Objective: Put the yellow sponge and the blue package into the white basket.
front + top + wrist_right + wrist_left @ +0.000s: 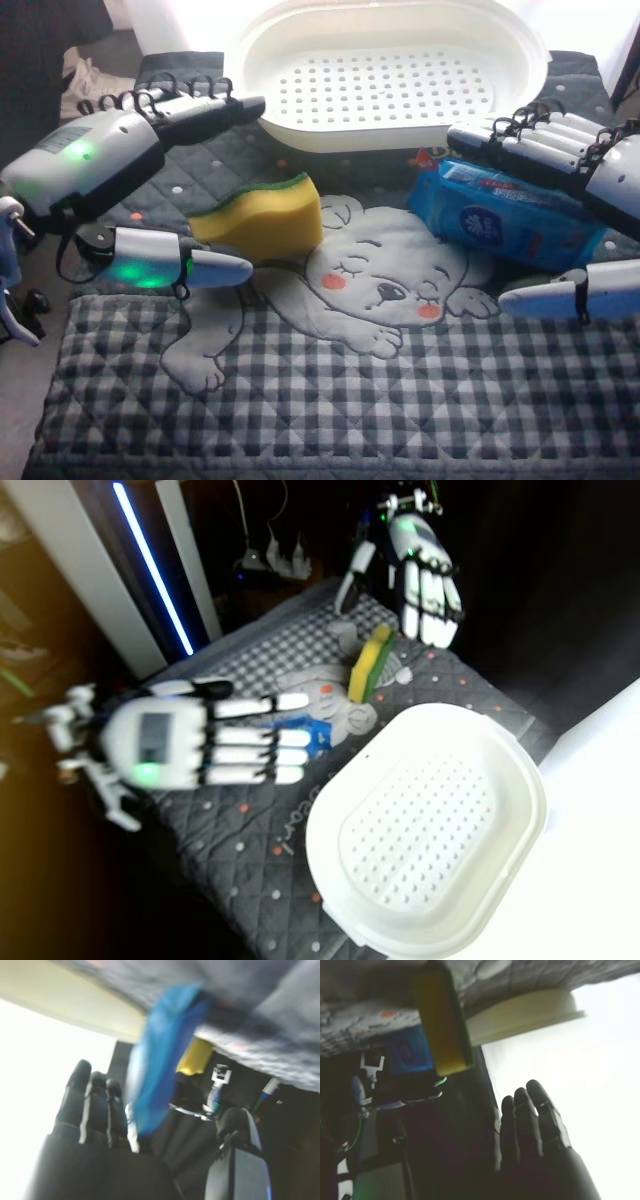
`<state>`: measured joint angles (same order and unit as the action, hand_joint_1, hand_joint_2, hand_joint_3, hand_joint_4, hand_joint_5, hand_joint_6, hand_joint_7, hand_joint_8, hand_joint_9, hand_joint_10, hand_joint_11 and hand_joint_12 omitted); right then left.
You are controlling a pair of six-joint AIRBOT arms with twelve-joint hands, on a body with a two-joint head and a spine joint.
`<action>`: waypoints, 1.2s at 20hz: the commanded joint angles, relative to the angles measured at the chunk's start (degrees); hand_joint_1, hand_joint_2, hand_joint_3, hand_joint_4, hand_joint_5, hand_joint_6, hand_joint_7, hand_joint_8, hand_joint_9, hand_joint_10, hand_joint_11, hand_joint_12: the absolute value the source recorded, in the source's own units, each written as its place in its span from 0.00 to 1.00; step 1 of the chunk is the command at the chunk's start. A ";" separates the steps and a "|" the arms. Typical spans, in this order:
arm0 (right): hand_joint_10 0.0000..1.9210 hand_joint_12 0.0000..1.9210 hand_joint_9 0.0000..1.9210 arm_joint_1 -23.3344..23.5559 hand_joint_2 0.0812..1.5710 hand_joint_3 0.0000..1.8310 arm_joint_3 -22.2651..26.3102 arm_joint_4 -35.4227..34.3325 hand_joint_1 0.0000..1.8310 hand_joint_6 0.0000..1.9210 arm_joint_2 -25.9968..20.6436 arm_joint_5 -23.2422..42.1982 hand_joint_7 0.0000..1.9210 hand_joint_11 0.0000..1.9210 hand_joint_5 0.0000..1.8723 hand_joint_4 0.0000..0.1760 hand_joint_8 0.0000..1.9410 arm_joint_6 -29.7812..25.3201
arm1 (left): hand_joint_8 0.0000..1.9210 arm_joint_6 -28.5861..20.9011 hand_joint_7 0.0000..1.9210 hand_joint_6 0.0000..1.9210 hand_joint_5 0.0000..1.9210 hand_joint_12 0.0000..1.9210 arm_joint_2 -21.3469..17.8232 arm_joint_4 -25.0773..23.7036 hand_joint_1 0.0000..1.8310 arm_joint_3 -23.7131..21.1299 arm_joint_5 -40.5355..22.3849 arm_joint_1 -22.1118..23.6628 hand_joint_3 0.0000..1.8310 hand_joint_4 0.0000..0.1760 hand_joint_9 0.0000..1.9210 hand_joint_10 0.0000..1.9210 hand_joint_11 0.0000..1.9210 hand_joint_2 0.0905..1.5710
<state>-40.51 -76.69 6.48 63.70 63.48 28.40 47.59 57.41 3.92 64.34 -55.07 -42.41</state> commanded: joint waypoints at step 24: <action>0.42 0.74 0.65 1.14 0.64 0.00 -3.88 -2.62 0.70 0.51 2.69 0.69 0.72 0.54 0.55 0.00 0.13 0.79 | 0.46 2.13 0.60 0.27 0.60 0.70 3.71 0.44 0.70 3.06 -0.58 2.36 0.00 0.00 0.57 0.37 0.44 0.64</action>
<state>-39.33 -79.96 4.19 66.83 61.17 28.56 49.89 60.77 4.12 66.57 -48.51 -40.64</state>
